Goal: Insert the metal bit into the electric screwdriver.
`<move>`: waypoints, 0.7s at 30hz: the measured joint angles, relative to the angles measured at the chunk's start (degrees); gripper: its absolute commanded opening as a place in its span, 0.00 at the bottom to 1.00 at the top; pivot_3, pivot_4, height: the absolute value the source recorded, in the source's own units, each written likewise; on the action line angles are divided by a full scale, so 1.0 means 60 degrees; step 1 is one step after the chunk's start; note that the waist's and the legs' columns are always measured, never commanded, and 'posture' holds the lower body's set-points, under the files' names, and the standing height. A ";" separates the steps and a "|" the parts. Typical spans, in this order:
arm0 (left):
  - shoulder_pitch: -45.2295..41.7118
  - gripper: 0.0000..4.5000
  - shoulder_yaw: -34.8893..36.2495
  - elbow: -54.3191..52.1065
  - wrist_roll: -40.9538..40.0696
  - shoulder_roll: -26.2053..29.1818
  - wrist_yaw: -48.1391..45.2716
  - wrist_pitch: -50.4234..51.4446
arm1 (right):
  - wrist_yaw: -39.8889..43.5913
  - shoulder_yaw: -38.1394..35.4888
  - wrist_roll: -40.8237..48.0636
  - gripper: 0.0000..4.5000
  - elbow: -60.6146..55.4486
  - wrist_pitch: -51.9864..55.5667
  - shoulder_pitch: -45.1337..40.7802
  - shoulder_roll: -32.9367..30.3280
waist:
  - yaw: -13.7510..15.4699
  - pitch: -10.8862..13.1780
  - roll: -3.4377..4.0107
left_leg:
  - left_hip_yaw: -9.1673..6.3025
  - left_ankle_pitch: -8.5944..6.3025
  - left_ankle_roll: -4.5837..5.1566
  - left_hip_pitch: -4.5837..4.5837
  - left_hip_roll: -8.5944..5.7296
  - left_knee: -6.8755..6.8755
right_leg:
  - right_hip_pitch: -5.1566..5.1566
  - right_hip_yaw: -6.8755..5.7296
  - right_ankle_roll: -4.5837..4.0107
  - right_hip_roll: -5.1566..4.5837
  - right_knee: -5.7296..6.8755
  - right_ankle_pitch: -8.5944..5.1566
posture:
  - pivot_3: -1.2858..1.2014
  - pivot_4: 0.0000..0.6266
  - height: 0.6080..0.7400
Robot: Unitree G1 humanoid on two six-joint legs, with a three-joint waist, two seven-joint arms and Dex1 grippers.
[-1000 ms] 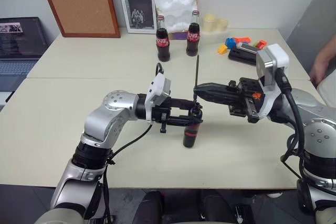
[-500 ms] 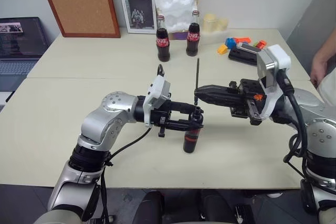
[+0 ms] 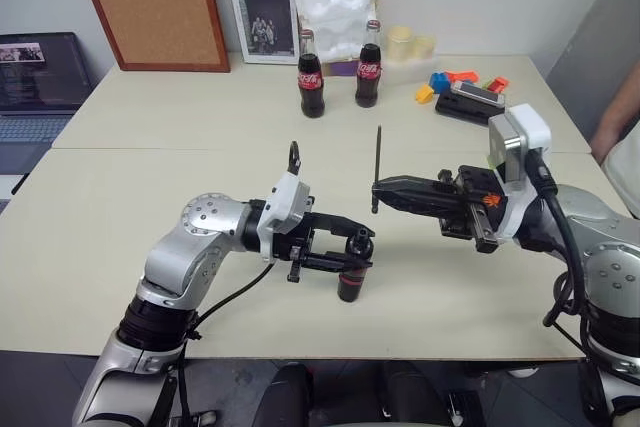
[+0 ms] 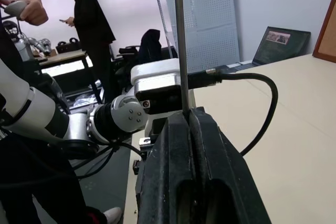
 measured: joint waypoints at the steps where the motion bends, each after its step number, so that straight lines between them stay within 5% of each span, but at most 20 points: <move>1: 0.0018 0.37 -0.0001 -0.0014 0.0014 0.0000 -0.0021 -0.0079 | -0.0112 -0.0001 0.0086 0.01 -0.0046 0.0000 -0.0001 0.0039 | -0.0003 0.0000 0.0000 | 0.0001 0.0000 0.0000 0.0000 0.0000 -0.0001 | 0.0000 0.0001 0.0000 0.0000 0.0000 0.0000 | 0.52 0.24 1.00; 7: 0.0142 0.37 -0.0003 -0.0001 0.0141 0.0052 -0.0131 -0.0380 | -0.0812 -0.0008 0.0569 0.01 -0.0229 0.0063 0.0105 0.0051 | 0.0000 0.0000 0.0000 | 0.0001 0.0000 0.0000 -0.0001 0.0001 -0.0002 | 0.0000 0.0001 -0.0001 0.0000 -0.0002 -0.0001 | 0.52 0.24 1.00; 21: -0.0879 0.37 -0.0031 0.0770 0.1162 -0.0894 0.2585 0.0422 | -0.5342 -0.0045 0.1156 0.01 -0.0601 0.0193 -0.0320 0.0938 | 0.0002 0.0000 -0.0001 | -0.0001 0.0000 0.0000 -0.0003 -0.0002 -0.0005 | -0.0003 0.0003 0.0002 0.0001 0.0000 0.0001 | 0.52 0.24 1.00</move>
